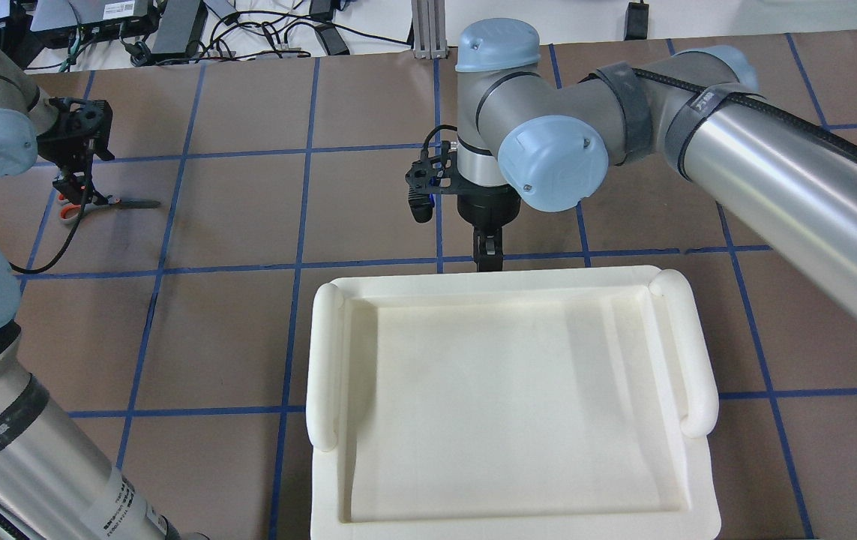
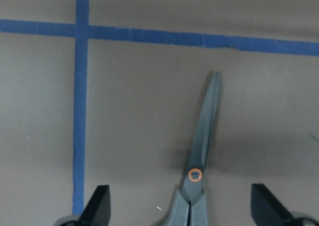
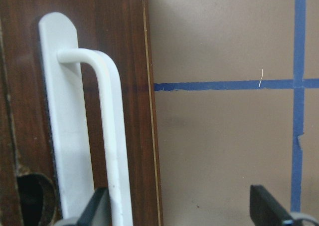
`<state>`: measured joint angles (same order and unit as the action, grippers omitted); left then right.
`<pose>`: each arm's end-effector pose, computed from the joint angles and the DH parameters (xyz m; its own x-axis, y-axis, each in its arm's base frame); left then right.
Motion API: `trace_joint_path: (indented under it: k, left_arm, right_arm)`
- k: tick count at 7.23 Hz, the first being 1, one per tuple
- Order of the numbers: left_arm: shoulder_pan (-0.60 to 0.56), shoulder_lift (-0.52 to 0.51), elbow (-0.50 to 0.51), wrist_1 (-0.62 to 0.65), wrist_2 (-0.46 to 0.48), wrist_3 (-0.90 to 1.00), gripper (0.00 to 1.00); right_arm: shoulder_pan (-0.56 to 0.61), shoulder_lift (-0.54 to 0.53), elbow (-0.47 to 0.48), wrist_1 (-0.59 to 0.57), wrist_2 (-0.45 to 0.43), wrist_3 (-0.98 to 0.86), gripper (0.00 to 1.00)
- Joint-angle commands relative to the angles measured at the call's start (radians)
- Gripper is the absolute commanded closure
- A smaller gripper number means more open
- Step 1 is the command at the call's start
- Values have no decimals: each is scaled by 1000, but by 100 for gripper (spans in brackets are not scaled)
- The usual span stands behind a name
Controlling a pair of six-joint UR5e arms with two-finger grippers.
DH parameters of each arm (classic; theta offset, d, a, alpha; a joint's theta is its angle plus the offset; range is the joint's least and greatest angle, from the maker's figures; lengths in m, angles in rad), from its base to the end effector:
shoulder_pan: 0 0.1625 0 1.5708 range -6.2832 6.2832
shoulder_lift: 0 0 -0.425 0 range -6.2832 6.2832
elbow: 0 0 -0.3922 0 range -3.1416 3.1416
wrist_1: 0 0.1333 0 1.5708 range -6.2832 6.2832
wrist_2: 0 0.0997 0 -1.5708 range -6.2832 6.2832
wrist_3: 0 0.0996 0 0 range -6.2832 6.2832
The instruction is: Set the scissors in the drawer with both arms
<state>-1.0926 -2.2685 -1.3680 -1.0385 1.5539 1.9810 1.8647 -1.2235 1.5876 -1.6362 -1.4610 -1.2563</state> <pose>0.2122 -0.7027 0.2061 -0.0676 0.9969 -0.0410 0.9977 0.0676 -0.0006 0.3053 -0.5108 0.2985 -0.0339 -0.9494 -0.3122 -0.9992 0.0385 -0.0086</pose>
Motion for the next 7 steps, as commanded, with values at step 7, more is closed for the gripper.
trace_joint_path:
  k: [7]
  left_arm:
    - [53, -40, -8, -2, -5, 116, 17]
  right_arm:
    - [1, 39, -7, -40, -4, -2, 0]
